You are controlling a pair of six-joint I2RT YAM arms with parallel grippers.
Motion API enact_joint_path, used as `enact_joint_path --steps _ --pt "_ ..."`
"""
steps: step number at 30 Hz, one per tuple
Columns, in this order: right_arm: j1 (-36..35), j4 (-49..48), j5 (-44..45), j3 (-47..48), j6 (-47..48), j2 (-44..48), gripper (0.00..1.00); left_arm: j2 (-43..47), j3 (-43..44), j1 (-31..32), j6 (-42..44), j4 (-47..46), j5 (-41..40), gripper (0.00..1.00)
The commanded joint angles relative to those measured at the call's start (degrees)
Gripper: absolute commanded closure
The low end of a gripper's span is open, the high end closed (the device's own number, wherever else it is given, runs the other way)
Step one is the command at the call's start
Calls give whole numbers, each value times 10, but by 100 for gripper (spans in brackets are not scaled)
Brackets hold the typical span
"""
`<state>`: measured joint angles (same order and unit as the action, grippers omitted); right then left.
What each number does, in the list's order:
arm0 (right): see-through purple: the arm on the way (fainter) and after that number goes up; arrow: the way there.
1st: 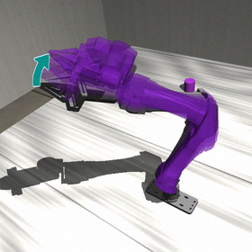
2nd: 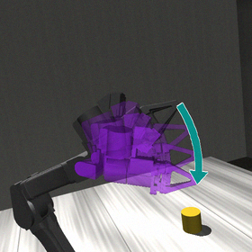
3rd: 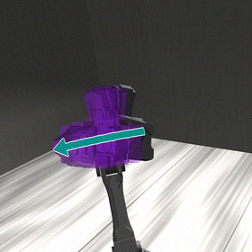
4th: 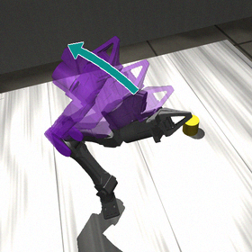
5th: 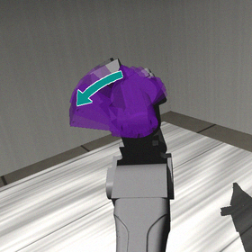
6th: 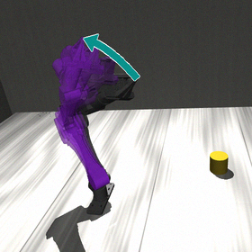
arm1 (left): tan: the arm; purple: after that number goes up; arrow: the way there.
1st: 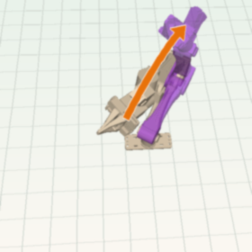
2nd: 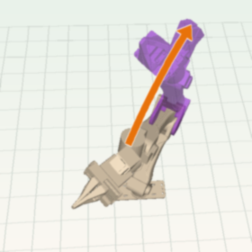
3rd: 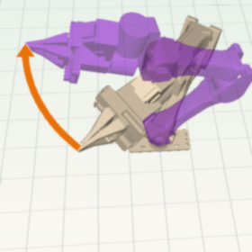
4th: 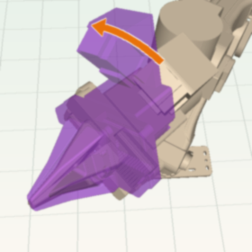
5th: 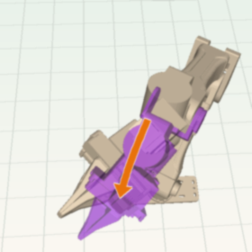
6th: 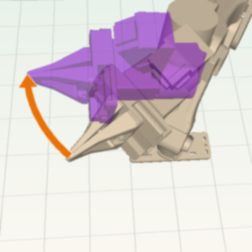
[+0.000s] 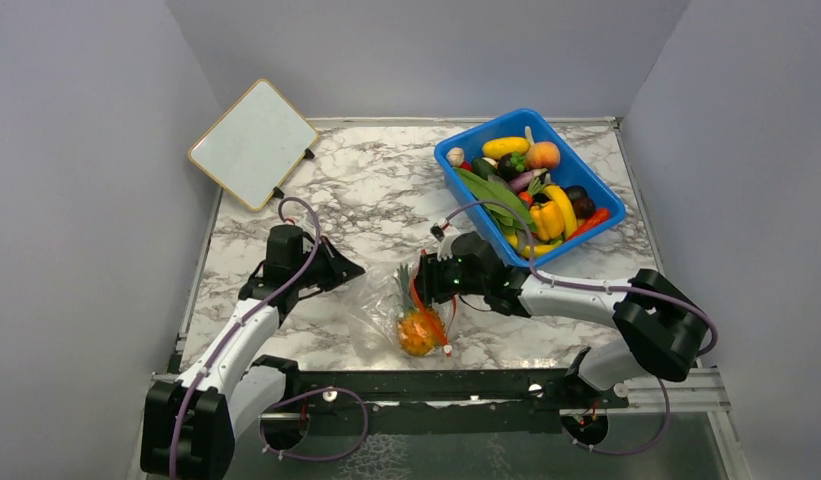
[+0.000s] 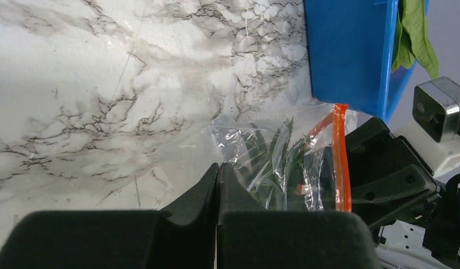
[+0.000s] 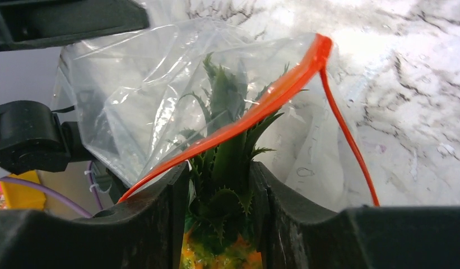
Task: Open the zip-top bag and remove the fake food
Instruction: Pick up the fake fruit from the zipper food storage bag.
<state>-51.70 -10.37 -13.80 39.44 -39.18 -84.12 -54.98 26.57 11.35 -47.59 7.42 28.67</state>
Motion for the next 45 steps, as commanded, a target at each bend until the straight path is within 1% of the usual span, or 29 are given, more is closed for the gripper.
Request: enact_joint_path --steps 1,3,6,11,14,16,20,22,26,30,33,34,38,41,42,43,45 --pt "-2 11 55 -34 -34 25 59 34 21 -1 12 38 -64 100" --pt "-2 27 88 -51 -54 43 59 47 26 -1 14 61 -97 100" --pt "-1 40 115 -78 -69 77 60 64 18 -1 -3 67 -134 100" --pt "-1 61 157 -120 -97 152 61 84 12 -1 -25 72 -172 100" --pt "-1 96 225 -146 -134 202 62 92 16 -2 -24 80 -186 100" --pt "-1 107 254 -164 -152 240 62 95 17 -2 -23 83 -191 100" --pt "-1 82 259 -201 -159 297 60 94 13 -1 -23 79 -182 100" --pt "-1 78 259 -211 -169 307 57 93 9 -2 -23 70 -169 100" --pt "-1 96 248 -200 -171 297 46 80 3 -2 -18 51 -135 100" --pt "0 74 203 -181 -137 277 40 61 7 -1 -10 42 -116 100" --pt "0 68 172 -157 -145 254 24 54 11 -2 -5 40 -110 100" --pt "0 68 169 -149 -153 243 21 53 12 -2 -4 41 -109 100" --pt "7 75 171 -121 -191 198 16 50 11 -2 3 40 -105 100" --pt "24 74 152 -98 -212 146 10 49 7 -2 6 40 -99 100" --pt "30 84 145 -85 -221 124 8 49 6 -2 6 41 -98 100" --pt "34 117 147 -70 -244 104 7 50 4 -2 7 42 -98 100" --pt "35 198 178 -35 -313 56 9 52 3 -2 7 41 -97 100"
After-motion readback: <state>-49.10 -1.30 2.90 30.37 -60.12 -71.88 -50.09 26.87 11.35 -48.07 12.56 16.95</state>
